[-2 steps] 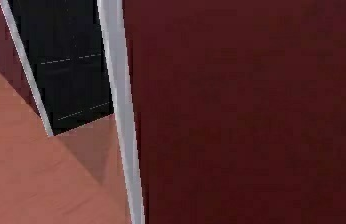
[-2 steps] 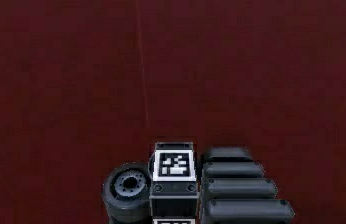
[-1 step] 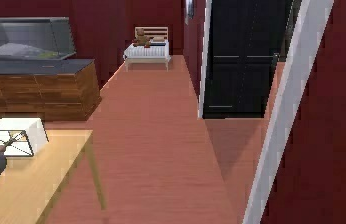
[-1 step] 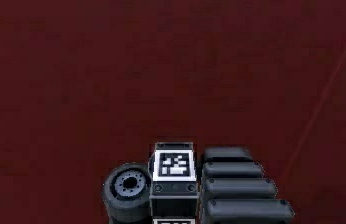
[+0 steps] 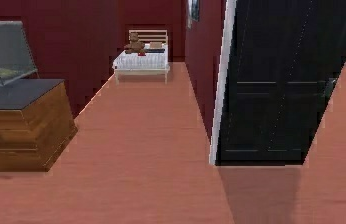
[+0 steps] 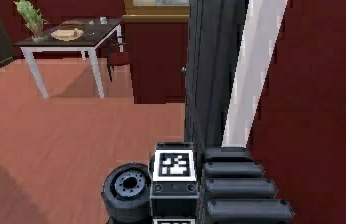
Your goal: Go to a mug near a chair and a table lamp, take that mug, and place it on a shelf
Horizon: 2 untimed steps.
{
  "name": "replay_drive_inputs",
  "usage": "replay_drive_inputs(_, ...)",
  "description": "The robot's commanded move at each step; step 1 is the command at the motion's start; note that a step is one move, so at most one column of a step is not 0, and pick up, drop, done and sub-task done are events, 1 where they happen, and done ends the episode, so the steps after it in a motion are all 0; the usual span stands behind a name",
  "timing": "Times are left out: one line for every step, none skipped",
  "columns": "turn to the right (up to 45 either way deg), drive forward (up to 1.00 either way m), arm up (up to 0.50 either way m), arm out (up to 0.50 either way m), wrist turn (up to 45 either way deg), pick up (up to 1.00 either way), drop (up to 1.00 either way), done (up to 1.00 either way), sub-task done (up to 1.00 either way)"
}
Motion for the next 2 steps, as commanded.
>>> replay_drive_inputs(-18.0, 0.0, 0.0, 0.0, 0.0, 0.0, 0.0, 0.0, 0.0)
replay_drive_inputs(0.0, 0.05, 0.0, 0.0, 0.0, 0.0, 0.0, 0.0, 0.0)
